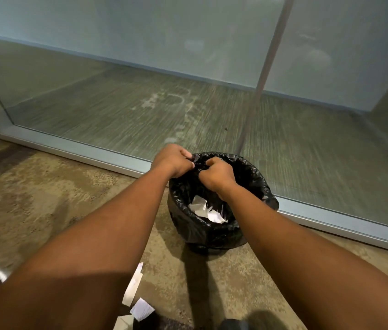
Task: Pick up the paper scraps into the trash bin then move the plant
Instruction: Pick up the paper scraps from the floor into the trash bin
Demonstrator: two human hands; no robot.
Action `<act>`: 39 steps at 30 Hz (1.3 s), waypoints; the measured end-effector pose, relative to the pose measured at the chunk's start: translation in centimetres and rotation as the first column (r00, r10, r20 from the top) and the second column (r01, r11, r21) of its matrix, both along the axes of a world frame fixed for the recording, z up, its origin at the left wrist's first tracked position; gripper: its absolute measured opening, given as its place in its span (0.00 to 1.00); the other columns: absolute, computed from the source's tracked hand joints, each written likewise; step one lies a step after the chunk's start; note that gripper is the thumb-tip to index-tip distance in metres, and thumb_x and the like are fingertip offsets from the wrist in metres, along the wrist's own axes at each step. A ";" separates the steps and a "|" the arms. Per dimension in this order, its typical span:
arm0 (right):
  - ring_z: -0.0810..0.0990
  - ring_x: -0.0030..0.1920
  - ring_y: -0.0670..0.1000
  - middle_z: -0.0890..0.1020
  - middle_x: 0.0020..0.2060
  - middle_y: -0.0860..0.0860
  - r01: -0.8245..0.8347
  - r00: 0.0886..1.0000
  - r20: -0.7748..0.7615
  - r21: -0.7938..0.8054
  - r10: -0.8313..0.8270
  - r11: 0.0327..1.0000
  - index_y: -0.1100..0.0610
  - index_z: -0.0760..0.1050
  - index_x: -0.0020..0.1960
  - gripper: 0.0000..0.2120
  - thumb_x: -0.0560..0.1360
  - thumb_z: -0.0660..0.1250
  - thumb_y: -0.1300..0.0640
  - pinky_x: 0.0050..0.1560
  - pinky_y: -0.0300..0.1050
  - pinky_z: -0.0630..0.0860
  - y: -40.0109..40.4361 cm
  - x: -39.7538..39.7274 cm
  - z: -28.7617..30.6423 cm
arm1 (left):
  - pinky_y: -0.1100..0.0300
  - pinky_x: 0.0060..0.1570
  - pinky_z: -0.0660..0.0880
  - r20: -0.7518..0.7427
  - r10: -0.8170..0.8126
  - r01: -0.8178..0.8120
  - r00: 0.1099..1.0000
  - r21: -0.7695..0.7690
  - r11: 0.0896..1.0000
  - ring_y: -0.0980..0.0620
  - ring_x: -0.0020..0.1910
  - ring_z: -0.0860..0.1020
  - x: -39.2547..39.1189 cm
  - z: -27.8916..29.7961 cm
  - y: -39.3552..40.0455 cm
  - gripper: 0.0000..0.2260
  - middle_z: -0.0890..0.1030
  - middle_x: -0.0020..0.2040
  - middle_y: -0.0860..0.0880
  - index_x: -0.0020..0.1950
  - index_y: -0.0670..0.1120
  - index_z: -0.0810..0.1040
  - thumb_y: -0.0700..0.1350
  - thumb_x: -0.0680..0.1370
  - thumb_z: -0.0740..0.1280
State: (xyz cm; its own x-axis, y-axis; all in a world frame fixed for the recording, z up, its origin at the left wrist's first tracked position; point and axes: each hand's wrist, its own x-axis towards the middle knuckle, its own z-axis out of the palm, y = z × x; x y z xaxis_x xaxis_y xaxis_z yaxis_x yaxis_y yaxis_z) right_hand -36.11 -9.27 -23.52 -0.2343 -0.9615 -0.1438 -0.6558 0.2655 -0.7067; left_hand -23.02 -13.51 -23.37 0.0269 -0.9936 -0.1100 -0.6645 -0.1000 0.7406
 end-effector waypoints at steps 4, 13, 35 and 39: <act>0.78 0.59 0.55 0.79 0.60 0.54 -0.068 0.997 0.029 -0.170 0.074 0.983 0.58 0.75 0.63 0.20 0.72 0.69 0.58 0.60 0.53 0.77 -0.6 3.1 0.8 | 0.54 0.57 0.79 -0.148 0.168 -0.182 0.975 -0.089 0.979 0.50 0.51 0.83 2.7 -0.7 0.1 0.04 0.85 0.50 0.52 0.43 0.55 0.80 0.46 0.71 0.73; 0.78 0.53 0.54 0.78 0.54 0.51 -0.323 0.935 0.008 -0.388 0.353 0.863 0.58 0.76 0.57 0.12 0.73 0.67 0.60 0.56 0.53 0.77 0.0 11.4 -1.0 | 0.57 0.53 0.80 -0.160 0.471 -0.480 0.867 -0.017 0.877 0.50 0.47 0.83 11.7 -5.3 2.6 0.04 0.85 0.46 0.53 0.43 0.53 0.81 0.45 0.70 0.70; 0.60 0.73 0.59 0.64 0.73 0.51 -0.759 0.465 -0.278 0.364 0.840 0.540 0.53 0.64 0.73 0.35 0.69 0.72 0.49 0.66 0.57 0.71 0.1 21.6 -17.8 | 0.51 0.67 0.70 0.305 -0.073 -0.087 0.950 0.481 0.872 0.45 0.70 0.67 21.9 -20.6 8.7 0.47 0.65 0.74 0.47 0.74 0.49 0.67 0.54 0.59 0.83; 0.50 0.77 0.59 0.53 0.78 0.50 -0.758 0.435 -0.237 0.424 0.869 0.495 0.52 0.60 0.77 0.47 0.64 0.78 0.45 0.69 0.62 0.66 0.4 21.8 -20.2 | 0.37 0.72 0.62 0.334 -0.179 -0.033 0.925 0.541 0.840 0.43 0.78 0.56 21.4 -21.8 10.5 0.64 0.55 0.79 0.48 0.80 0.55 0.45 0.58 0.55 0.84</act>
State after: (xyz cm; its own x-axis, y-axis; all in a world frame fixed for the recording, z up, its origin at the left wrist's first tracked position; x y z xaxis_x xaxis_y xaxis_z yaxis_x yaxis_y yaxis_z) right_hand -14.35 -8.89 -43.67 0.5571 -0.6792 -0.4778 -0.8299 -0.4350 -0.3494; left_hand -1.66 -3.00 -45.18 0.0993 -0.7833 -0.6137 -0.8914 -0.3441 0.2950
